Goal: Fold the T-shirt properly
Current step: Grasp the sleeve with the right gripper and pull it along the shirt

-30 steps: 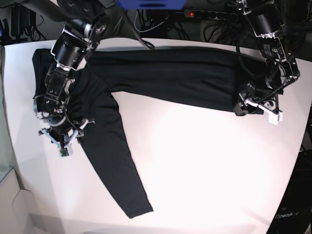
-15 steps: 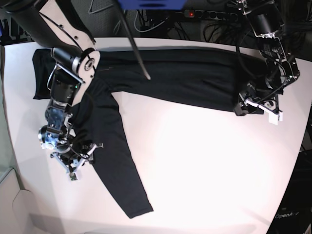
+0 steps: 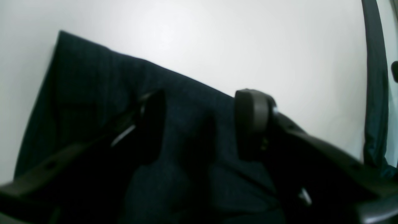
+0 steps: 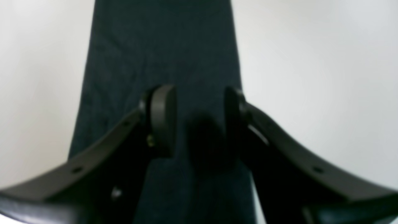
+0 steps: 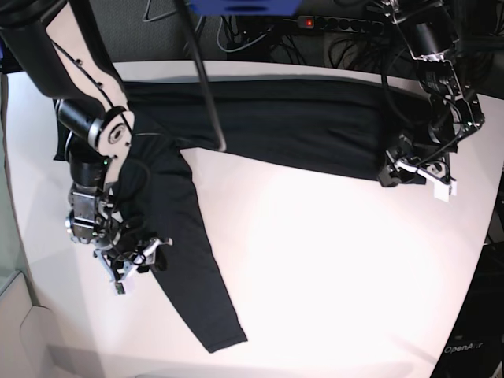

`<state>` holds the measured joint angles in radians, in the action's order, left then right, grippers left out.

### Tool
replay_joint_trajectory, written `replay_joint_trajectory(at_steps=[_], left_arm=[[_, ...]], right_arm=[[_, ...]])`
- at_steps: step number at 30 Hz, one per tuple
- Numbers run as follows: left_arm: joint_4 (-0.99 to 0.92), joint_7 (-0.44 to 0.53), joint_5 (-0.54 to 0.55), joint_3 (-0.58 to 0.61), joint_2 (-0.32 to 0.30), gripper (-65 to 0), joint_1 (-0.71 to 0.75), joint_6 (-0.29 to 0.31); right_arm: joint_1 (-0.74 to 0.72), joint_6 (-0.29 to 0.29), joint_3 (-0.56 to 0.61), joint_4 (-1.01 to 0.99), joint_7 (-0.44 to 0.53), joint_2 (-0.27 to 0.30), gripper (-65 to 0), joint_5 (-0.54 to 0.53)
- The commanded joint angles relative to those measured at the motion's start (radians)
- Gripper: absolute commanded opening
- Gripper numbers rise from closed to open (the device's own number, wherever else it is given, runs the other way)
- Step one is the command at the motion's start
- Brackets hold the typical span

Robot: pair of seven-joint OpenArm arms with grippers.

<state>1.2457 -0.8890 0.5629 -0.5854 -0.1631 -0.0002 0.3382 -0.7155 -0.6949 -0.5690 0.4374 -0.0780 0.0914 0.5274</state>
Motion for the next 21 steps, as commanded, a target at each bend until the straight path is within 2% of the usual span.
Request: replay_joint_trajectory(at_steps=[1,6,21], left_arm=[[-0.024,-0.095,-0.119,0.002,0.0,-28.7,0.024,-0.063],[-0.024,-0.095,-0.119,0.003,0.0,-28.7,0.024,-0.063],[-0.024,-0.095,-0.119,0.003,0.0,-28.7,0.024,-0.063]], right_arm=[[-0.037,-0.003,0.002,0.016,0.028,0.009,-38.3,-0.014],[-0.046,-0.003,0.0,0.016,0.036,0.024,-38.3,-0.014],[0.032,-0.003,-0.001,0.011,0.191,0.028,-38.3,-0.014]])
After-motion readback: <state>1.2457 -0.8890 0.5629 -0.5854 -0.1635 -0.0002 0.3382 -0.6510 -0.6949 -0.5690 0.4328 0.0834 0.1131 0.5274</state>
